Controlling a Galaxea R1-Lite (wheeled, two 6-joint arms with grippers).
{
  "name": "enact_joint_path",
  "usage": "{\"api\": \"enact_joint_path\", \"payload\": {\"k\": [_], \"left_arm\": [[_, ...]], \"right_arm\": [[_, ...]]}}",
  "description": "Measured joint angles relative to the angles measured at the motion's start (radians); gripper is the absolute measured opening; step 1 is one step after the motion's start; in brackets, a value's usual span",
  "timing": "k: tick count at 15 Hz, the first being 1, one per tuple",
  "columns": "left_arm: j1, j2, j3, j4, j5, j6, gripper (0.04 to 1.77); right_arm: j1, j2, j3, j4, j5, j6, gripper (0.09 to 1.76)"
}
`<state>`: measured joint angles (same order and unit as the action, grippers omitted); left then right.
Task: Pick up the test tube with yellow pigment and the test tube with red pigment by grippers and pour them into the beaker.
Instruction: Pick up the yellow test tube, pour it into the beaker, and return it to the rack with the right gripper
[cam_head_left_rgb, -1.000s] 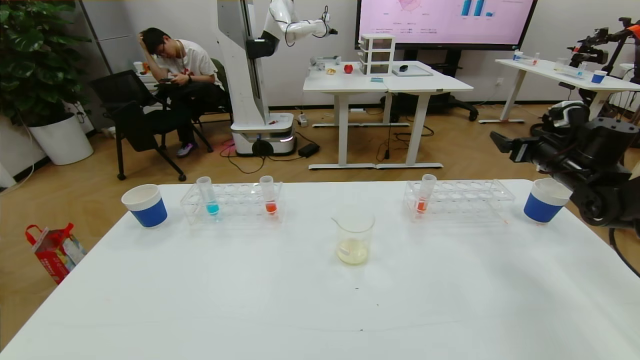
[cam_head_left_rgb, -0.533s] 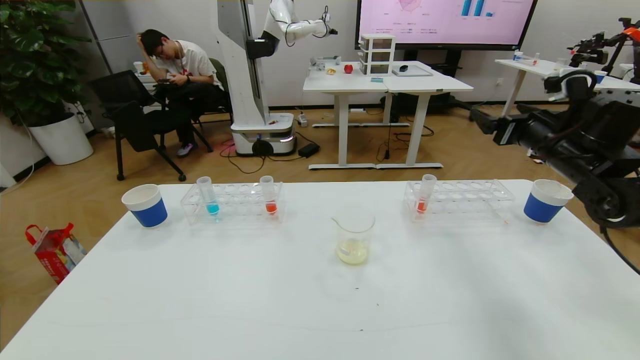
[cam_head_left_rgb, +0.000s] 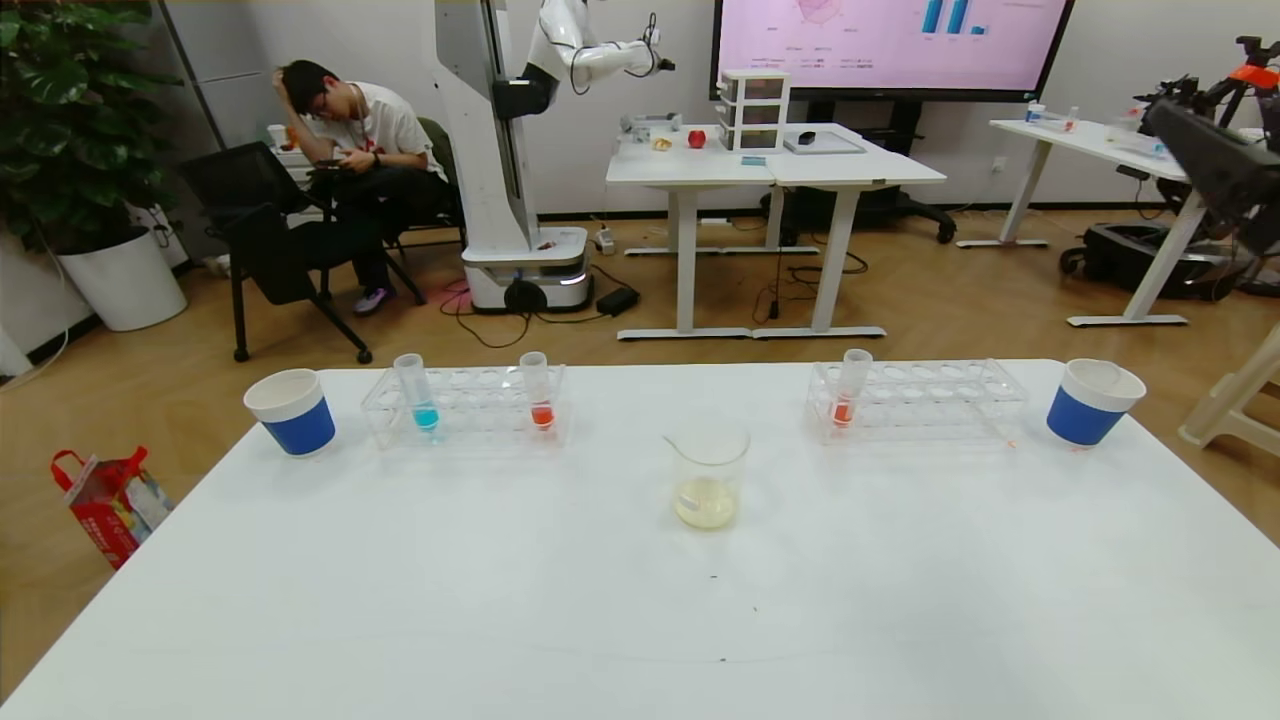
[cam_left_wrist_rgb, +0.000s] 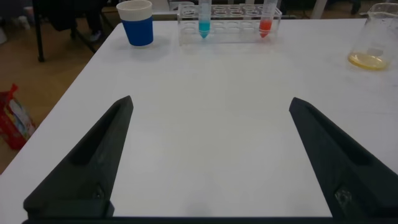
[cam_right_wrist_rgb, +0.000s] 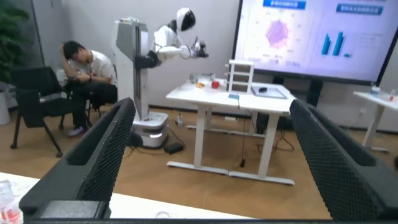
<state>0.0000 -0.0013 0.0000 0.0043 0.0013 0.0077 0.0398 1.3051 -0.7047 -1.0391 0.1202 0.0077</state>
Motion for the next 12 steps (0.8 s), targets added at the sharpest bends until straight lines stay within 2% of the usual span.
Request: {"api": "enact_joint_path", "payload": {"k": [3,5,12], "left_arm": [[0.000,0.000,0.000,0.000,0.000,0.000,1.75],[0.000,0.000,0.000,0.000,0.000,0.000,1.75],[0.000,0.000,0.000,0.000,0.000,0.000,1.75]], "right_arm": [[0.003,-0.248,0.132,0.013,-0.003,-0.031,1.73],[-0.030,-0.410,0.191,0.072,0.000,-0.037,1.73],[-0.062,-0.962,0.340,0.470,0.009,-0.047,1.73]]}}
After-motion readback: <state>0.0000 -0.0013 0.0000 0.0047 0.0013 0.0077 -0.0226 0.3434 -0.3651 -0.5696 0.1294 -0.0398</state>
